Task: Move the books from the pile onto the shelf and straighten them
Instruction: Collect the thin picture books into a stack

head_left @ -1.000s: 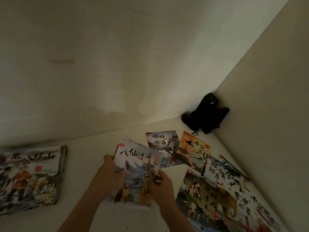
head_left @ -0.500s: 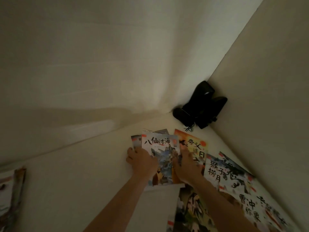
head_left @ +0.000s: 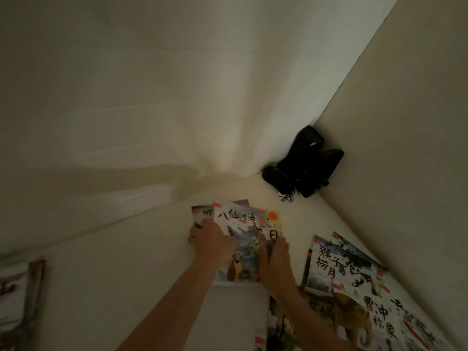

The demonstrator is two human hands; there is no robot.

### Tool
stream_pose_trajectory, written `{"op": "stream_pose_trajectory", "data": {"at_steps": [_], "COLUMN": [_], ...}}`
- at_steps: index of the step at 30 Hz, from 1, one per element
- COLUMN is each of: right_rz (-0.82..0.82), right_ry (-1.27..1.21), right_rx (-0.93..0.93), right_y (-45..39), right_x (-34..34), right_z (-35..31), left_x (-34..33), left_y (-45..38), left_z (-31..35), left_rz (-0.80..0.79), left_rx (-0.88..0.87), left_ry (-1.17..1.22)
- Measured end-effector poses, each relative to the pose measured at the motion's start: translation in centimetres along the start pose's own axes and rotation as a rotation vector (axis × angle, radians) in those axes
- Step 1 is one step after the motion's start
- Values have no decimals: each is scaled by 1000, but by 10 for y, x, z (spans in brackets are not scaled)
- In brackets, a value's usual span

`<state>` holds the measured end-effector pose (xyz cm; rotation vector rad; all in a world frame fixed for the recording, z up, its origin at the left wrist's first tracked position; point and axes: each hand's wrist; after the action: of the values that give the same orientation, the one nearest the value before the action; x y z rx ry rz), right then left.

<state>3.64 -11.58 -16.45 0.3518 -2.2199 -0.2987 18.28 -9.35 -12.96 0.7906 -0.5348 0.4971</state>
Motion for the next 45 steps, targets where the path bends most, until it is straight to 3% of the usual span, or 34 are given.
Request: {"op": "stream_pose_trajectory", "data": {"at_steps": [5, 7, 10, 12, 16, 20, 24, 31, 36, 39, 45], "right_rz": [82, 98, 84, 75, 10, 40, 54, 58, 80, 49, -128], "right_ry": [-90, -119, -179, -266, -386, -470, -476, -452, -416, -259, -19], "right_rx": [4, 15, 37, 37, 129, 318, 441, 271, 223, 253, 328], "right_y": [10, 13, 16, 16, 18, 39, 66, 75, 99, 119, 177], "right_x": [-11, -6, -2, -3, 6, 8, -6, -32, -24, -30, -75], "right_z": [-4, 0, 7, 10, -1, -17, -7, -2, -31, -63, -126], "left_x": [-10, -9, -2, 7, 36, 54, 53, 31, 48, 79, 163], "left_y": [-3, -9, -12, -5, 20, 26, 33, 39, 50, 64, 94], "left_z": [-8, -17, -29, -36, -46, -62, -86, -98, -107, -128, -197], "left_rz": [42, 58, -66, -143, -191, -164, -160, -71, -58, 17, 26], "left_rx": [27, 53, 70, -37, -443, -614, -603, -621, -455, -368, -150], "left_ry": [145, 311, 510, 517, 486, 500, 459, 574, 713, 793, 936]}}
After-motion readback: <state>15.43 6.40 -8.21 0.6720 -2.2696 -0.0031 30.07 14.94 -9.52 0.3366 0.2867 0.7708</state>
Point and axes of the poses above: each hand's wrist, its own y-axis away from the middle knuckle, its own x-axis out of the back of the hand, z = x × y
